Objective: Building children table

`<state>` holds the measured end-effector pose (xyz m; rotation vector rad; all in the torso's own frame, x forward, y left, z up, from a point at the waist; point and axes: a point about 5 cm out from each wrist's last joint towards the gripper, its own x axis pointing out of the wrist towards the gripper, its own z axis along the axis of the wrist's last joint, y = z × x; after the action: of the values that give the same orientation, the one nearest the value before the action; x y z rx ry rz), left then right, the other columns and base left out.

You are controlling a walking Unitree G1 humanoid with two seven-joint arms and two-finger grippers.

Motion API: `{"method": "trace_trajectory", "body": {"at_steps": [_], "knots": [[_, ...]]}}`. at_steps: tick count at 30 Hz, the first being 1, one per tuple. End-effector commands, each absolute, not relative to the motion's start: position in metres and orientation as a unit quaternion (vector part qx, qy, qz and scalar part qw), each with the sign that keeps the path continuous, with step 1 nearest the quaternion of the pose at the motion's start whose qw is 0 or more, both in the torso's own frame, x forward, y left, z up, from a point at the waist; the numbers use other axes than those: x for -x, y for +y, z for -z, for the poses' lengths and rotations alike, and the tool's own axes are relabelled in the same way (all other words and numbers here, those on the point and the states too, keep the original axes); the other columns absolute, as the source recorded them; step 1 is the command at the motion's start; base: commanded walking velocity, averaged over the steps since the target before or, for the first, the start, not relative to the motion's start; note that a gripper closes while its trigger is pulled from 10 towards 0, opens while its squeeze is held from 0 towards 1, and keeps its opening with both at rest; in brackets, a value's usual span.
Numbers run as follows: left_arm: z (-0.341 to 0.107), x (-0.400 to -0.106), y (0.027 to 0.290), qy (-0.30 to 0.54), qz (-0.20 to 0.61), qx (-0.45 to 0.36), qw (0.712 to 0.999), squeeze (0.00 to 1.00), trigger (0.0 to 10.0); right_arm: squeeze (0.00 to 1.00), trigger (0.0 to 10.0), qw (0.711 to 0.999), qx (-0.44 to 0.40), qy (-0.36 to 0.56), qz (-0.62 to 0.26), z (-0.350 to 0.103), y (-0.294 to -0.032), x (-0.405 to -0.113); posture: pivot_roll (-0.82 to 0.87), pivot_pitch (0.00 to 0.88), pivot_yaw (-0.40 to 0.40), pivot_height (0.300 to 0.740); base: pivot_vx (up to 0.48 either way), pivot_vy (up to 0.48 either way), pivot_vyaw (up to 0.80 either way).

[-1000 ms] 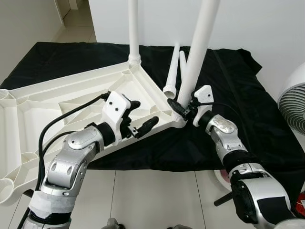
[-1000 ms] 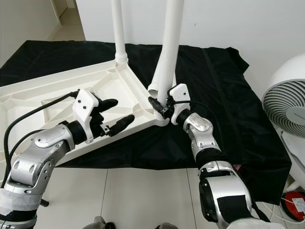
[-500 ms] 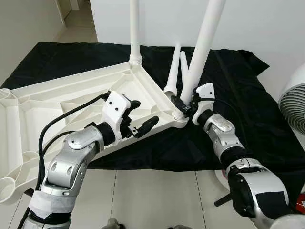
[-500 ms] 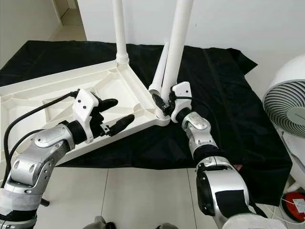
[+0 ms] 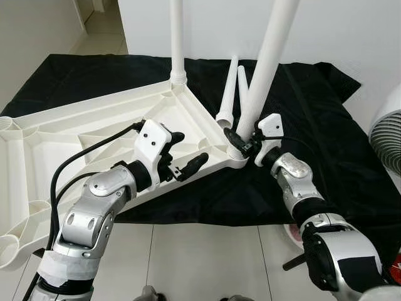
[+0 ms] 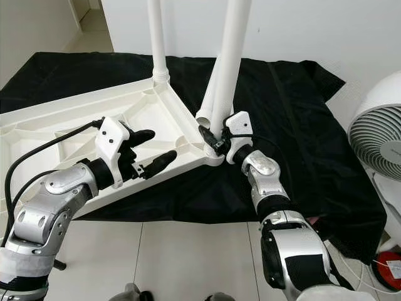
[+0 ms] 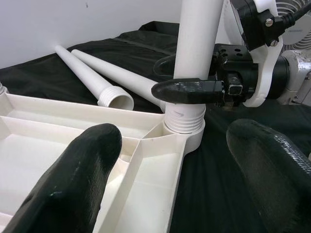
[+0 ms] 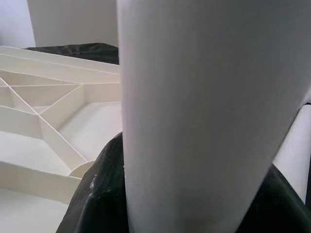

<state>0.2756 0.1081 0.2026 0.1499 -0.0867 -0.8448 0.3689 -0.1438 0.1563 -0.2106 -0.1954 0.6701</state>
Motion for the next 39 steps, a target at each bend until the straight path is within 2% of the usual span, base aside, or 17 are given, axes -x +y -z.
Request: {"method": "trace_trajectory", "body": {"at_steps": [1, 6, 22, 31, 39], "knots": [[-0.203, -0.275, 0.110, -0.040, 0.397, -0.072, 0.914, 0.00, 10.0, 0.00, 10.0, 0.934, 0.100, -0.033, -0.343, -0.130, -0.145, -0.362, -0.05, 0.084, 0.030, 0.740, 0.000, 0.000, 0.00], [-0.202, -0.275, 0.109, -0.040, 0.400, -0.072, 0.913, 0.00, 10.0, 0.00, 10.0, 0.941, 0.090, 0.015, -0.326, -0.125, -0.147, -0.367, -0.05, 0.086, 0.033, 0.740, 0.000, 0.000, 0.00], [-0.202, -0.273, 0.109, -0.039, 0.402, -0.071, 0.912, 0.00, 10.0, 0.00, 10.0, 0.950, 0.043, 0.036, -0.306, -0.121, -0.145, -0.369, -0.05, 0.089, 0.032, 0.740, 0.000, 0.000, 0.00], [-0.202, -0.273, 0.109, -0.038, 0.402, -0.070, 0.912, 0.00, 10.0, 0.00, 10.0, 0.963, -0.016, 0.032, -0.266, -0.112, -0.144, -0.365, -0.05, 0.090, 0.032, 0.740, 0.000, 0.000, 0.00], [-0.202, -0.273, 0.108, -0.038, 0.402, -0.070, 0.912, 0.00, 10.0, 0.00, 10.0, 0.970, 0.024, 0.016, -0.243, -0.116, -0.137, -0.366, -0.05, 0.087, 0.027, 0.740, 0.000, 0.000, 0.00]]}}
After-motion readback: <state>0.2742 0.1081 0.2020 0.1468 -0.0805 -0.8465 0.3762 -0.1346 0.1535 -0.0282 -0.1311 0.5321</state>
